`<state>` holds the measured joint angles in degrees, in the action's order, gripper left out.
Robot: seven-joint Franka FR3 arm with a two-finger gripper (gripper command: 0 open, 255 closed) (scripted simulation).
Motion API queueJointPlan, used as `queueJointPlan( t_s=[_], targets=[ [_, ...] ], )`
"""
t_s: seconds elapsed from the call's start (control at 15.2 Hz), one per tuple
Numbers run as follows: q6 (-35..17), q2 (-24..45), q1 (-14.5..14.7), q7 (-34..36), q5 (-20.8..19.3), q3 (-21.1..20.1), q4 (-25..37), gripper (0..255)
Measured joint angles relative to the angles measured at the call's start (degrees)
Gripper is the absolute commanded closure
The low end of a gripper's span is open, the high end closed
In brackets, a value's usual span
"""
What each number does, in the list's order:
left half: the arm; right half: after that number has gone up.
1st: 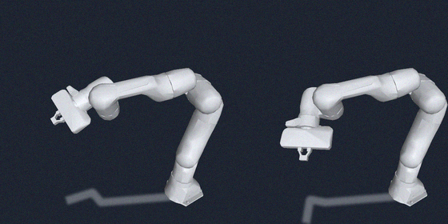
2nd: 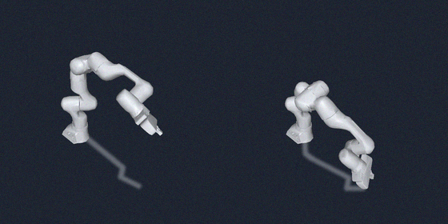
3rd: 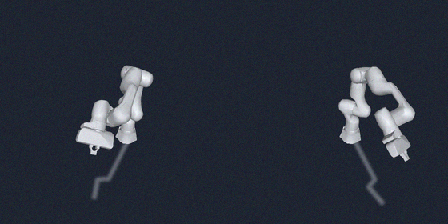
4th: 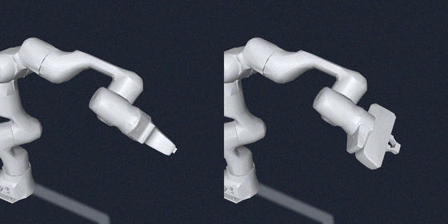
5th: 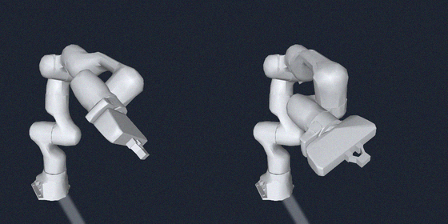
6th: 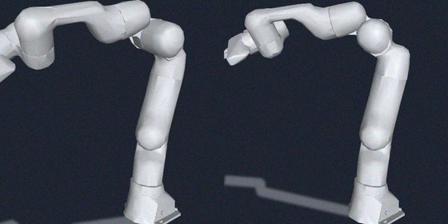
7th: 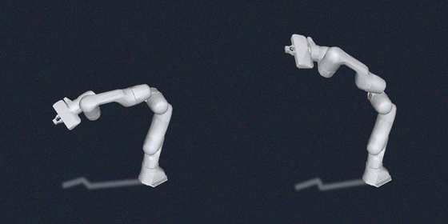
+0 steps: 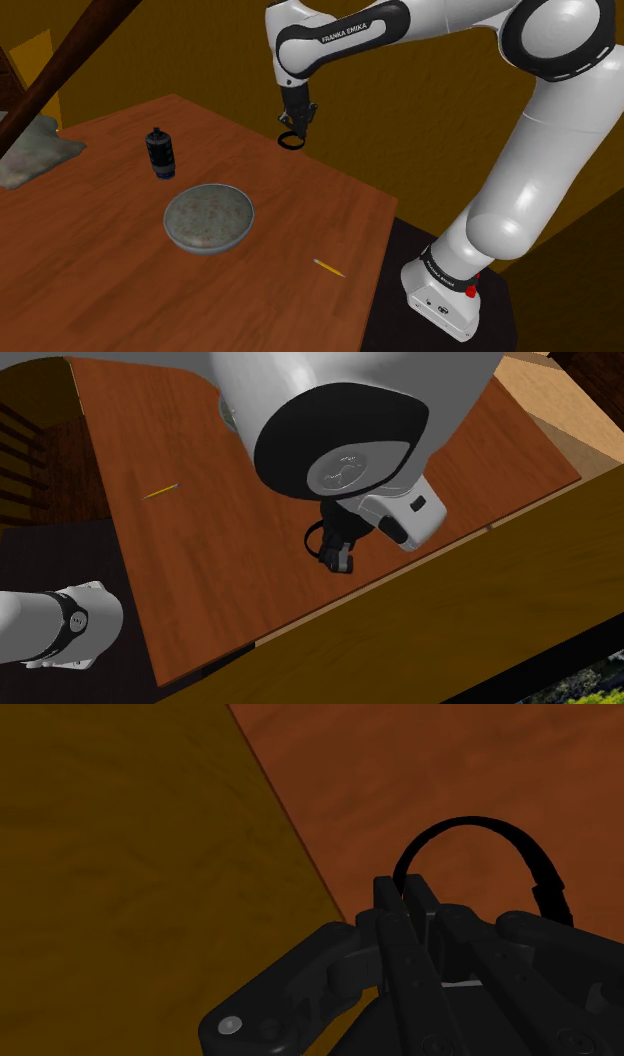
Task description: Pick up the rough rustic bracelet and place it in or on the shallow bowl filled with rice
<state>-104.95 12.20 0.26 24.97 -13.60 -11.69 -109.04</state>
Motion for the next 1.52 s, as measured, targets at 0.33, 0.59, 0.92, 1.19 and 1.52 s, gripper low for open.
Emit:
queueJointPlan(
  t_s=[0.33, 0.59, 0.92, 1.19, 1.52],
  targets=[
    [3.3, -1.4, 0.1, -0.7, 0.5, -0.2, 2.0, 255],
    [6.3, -2.5, 0.1, -1.3, 0.9, -0.2, 4.0, 255],
    [9.0, -3.4, 0.4, -1.4, 1.3, -0.5, 5.7, 255],
    [9.4, -4.5, 2.8, 2.6, 2.5, -2.5, 4.4, 255],
    [10.6, -3.8, 6.4, 8.8, 3.9, -5.5, 5.2, 255]
  ],
)
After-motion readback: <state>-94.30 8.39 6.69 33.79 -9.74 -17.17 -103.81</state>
